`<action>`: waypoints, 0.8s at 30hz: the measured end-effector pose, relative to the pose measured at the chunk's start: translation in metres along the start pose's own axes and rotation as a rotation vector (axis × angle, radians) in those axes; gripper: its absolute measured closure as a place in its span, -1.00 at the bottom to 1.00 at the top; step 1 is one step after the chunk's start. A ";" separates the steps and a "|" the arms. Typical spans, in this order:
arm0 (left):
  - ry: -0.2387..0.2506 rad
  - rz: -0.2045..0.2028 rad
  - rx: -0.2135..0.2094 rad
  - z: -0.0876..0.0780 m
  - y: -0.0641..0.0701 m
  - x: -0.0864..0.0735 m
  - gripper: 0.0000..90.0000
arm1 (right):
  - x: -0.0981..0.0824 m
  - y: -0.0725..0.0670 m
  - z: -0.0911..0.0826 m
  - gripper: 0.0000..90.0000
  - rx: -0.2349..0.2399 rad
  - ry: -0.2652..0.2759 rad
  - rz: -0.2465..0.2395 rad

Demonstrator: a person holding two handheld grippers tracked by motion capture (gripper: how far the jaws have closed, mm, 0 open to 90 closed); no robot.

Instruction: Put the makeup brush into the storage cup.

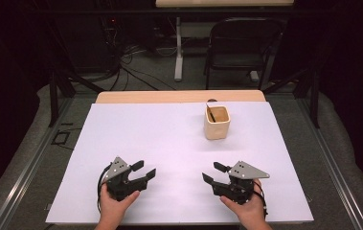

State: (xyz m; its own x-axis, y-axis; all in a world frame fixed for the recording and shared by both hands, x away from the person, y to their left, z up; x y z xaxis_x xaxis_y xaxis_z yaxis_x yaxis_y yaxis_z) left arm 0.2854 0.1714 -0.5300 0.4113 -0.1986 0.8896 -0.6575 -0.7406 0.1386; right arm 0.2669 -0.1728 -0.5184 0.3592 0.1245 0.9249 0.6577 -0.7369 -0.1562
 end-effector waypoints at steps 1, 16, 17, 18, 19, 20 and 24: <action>-0.001 0.006 0.002 0.000 0.000 0.000 -0.12 | -0.001 0.000 0.000 -0.07 -0.003 -0.003 0.000; 0.014 0.001 0.009 -0.004 -0.002 0.002 -0.12 | -0.011 0.002 0.008 -0.07 -0.005 -0.015 0.000; 0.014 0.001 0.009 -0.004 -0.002 0.002 -0.12 | -0.012 0.002 0.009 -0.07 -0.007 -0.012 -0.001; 0.014 0.001 0.009 -0.004 -0.002 0.002 -0.12 | -0.013 0.002 0.009 -0.07 -0.008 -0.021 -0.001; 0.013 0.004 0.010 -0.004 -0.002 0.003 -0.12 | -0.014 0.002 0.011 -0.07 -0.003 -0.018 0.004; 0.013 0.003 0.010 -0.004 -0.002 0.003 -0.12 | -0.015 0.001 0.011 -0.07 0.001 -0.027 0.008; 0.017 0.003 0.010 -0.004 -0.003 0.003 -0.12 | -0.017 -0.002 0.015 -0.07 0.012 -0.044 0.000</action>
State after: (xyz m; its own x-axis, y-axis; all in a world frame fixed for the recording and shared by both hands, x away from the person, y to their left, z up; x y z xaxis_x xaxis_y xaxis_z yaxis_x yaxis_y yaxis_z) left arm 0.2857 0.1756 -0.5259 0.3982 -0.1901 0.8974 -0.6524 -0.7464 0.1314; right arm 0.2696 -0.1634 -0.5395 0.3877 0.1535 0.9089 0.6657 -0.7287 -0.1610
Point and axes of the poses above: each handheld gripper's, and its own axes: z roughly forward along the jaws, x roughly out of its top, y roughly to its right, the point moved 1 cm from there along z, roughly forward along the jaws, and after that the axes turned 4 degrees about z, right-handed, at the moved point
